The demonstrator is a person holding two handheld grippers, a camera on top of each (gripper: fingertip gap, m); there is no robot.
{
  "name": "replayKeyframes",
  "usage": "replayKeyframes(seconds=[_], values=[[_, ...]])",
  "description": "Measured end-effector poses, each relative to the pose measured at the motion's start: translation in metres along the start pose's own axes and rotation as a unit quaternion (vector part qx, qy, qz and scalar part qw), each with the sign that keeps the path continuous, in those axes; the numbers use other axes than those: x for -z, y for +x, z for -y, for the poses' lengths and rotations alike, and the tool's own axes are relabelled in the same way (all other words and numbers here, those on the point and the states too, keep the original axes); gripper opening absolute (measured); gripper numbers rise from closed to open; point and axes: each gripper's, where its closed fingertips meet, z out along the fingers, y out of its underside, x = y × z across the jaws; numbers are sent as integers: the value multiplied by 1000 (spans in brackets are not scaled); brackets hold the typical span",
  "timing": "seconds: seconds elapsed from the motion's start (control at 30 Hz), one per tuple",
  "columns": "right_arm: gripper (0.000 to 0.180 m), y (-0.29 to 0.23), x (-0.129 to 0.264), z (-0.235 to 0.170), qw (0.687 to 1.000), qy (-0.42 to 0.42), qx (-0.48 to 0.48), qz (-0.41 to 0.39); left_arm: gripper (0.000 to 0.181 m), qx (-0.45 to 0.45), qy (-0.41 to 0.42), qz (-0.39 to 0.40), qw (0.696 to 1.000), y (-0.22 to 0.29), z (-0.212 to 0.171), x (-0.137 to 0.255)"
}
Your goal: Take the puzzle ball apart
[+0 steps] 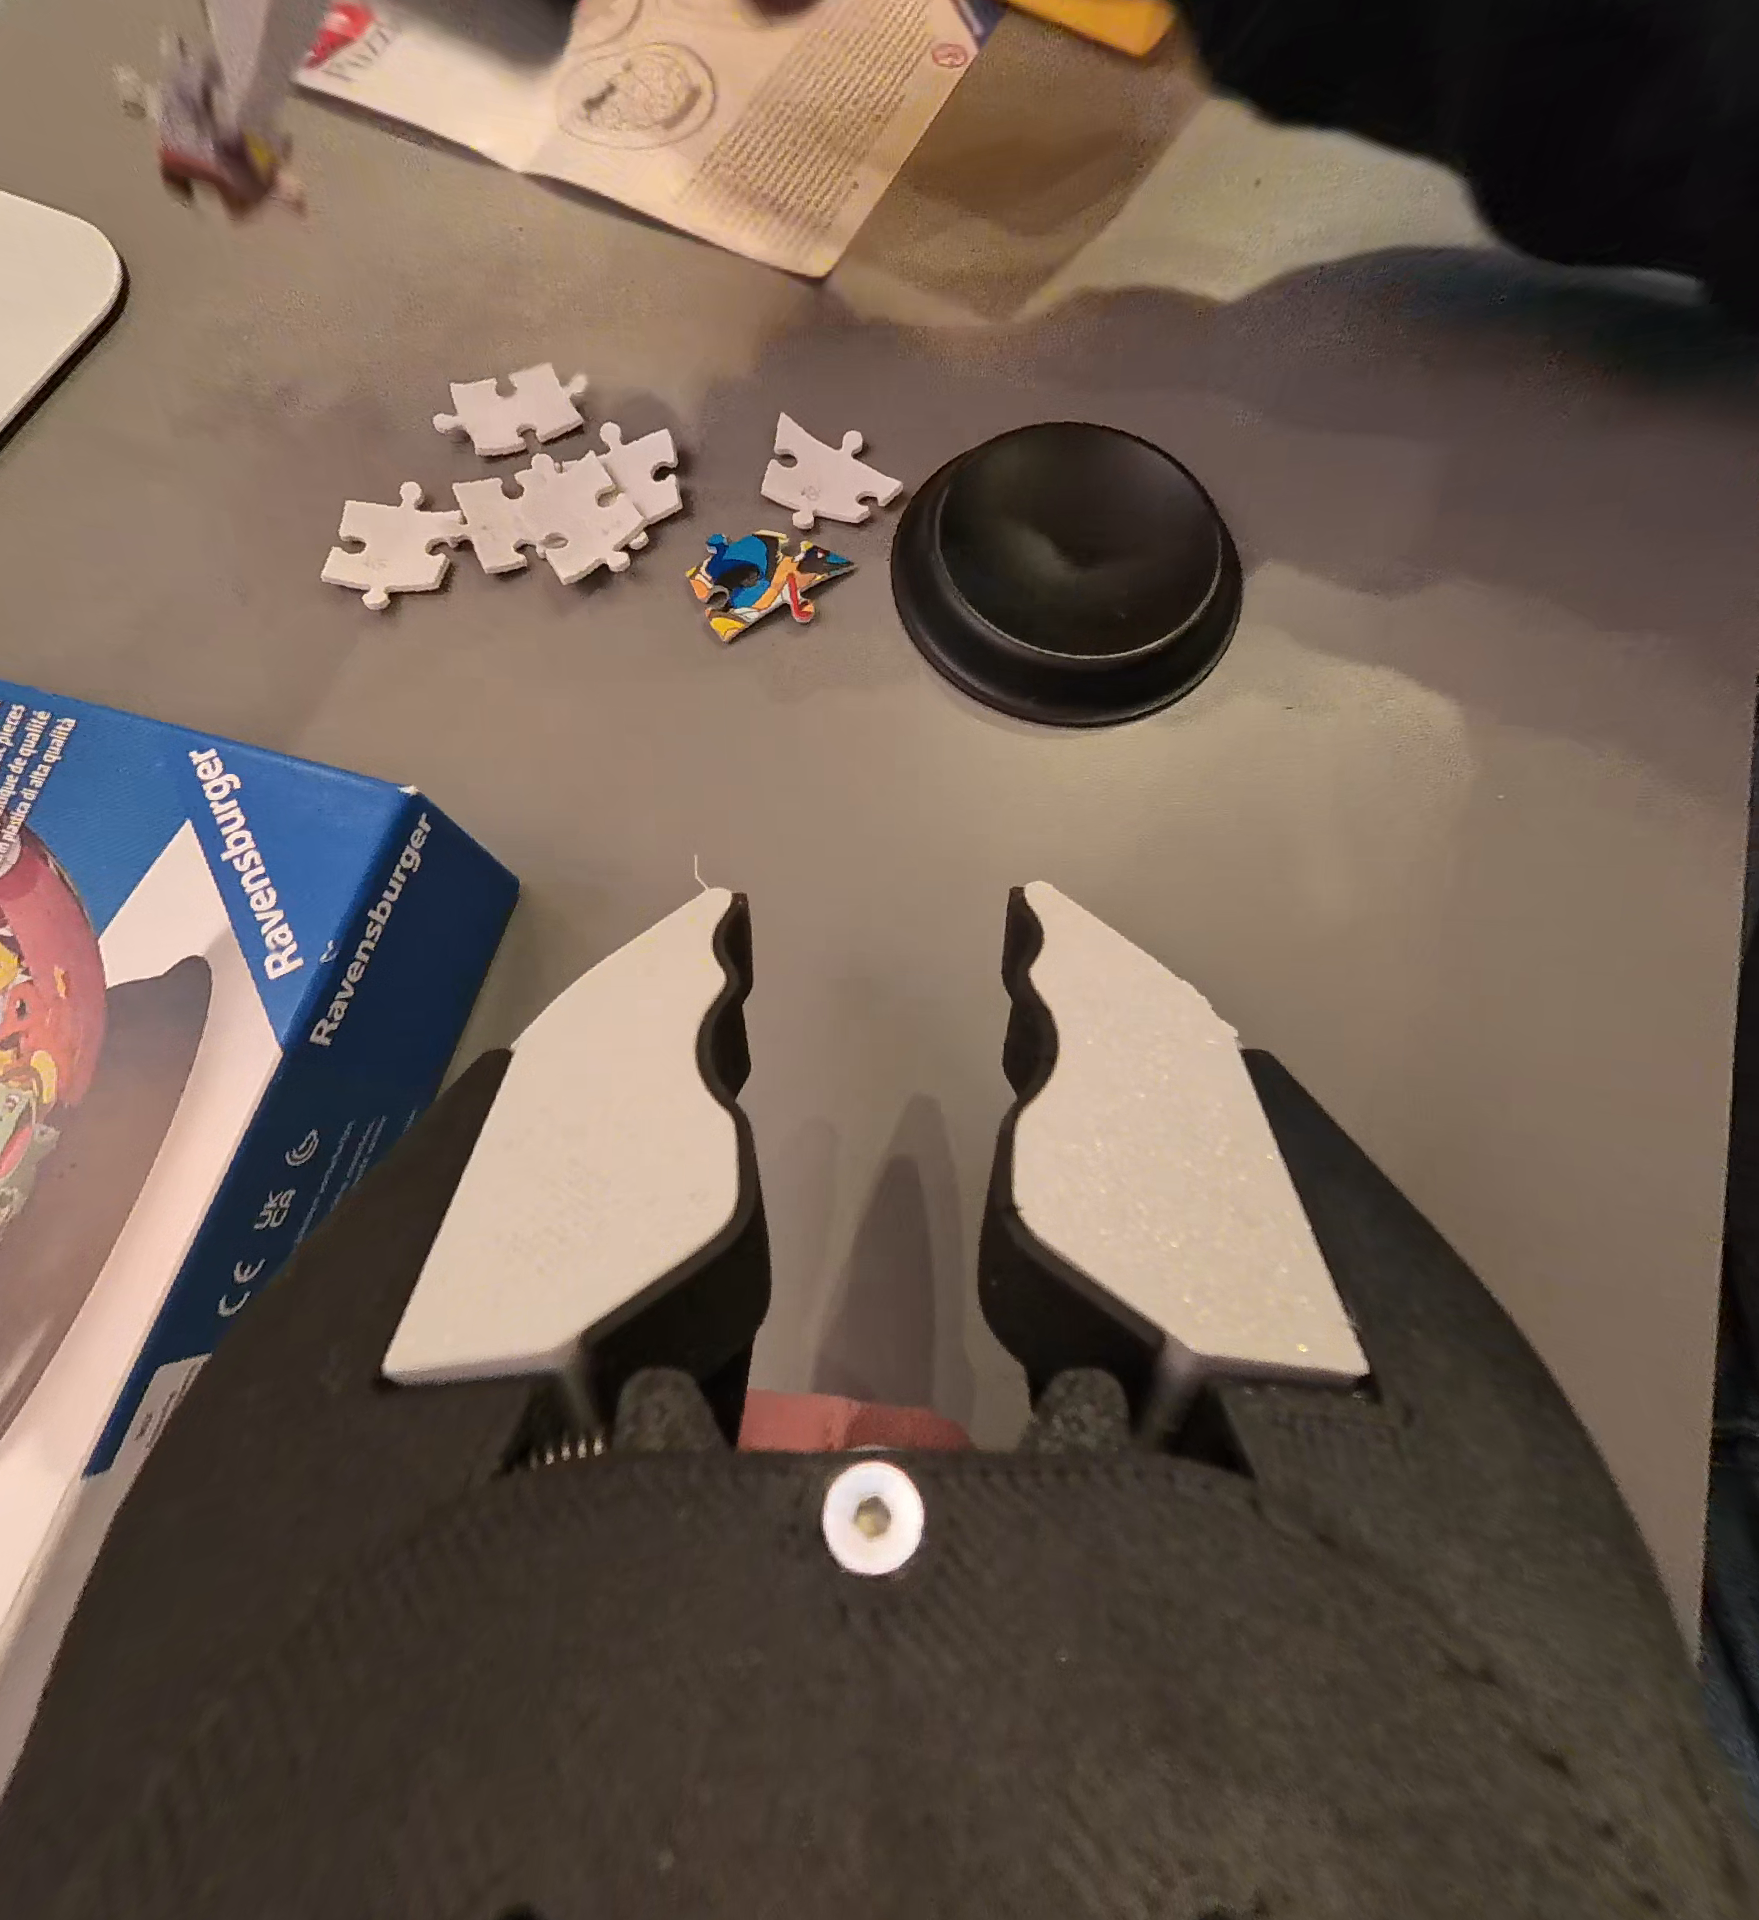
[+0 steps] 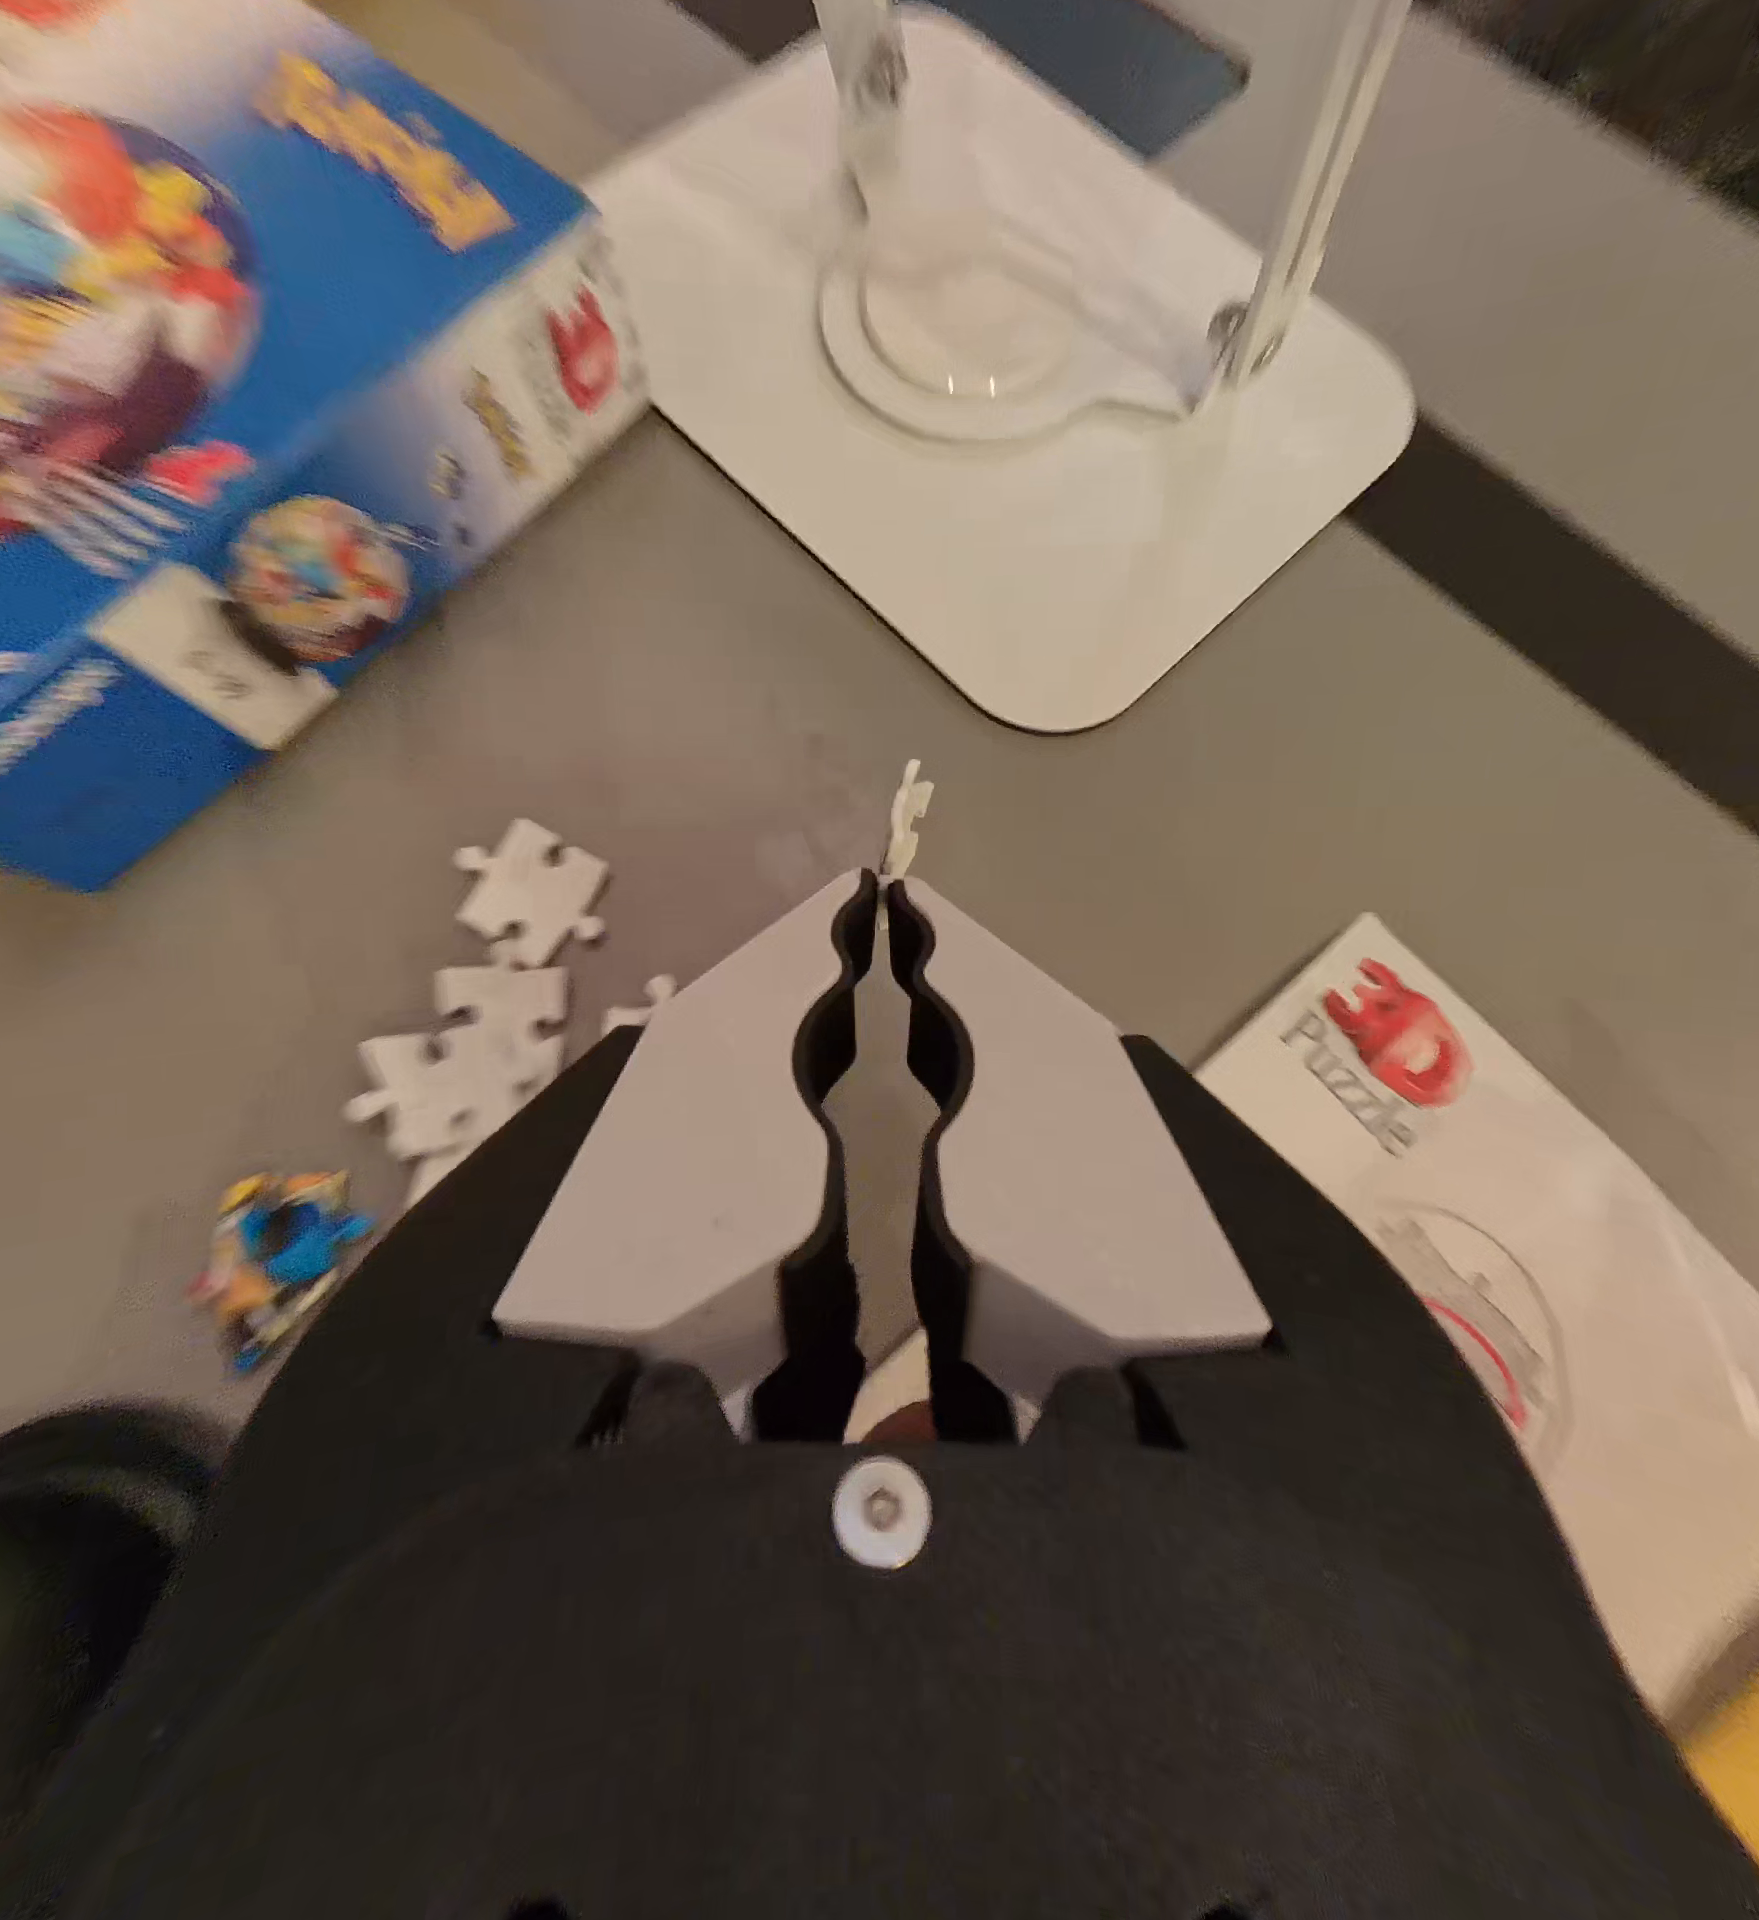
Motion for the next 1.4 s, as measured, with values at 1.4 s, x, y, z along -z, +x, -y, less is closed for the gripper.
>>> replayKeyframes(seconds=[1.4], values=[[15,-49,5,-46,997,-47,52,22,46,0,-3,4,1000,-3,-3,-5]])
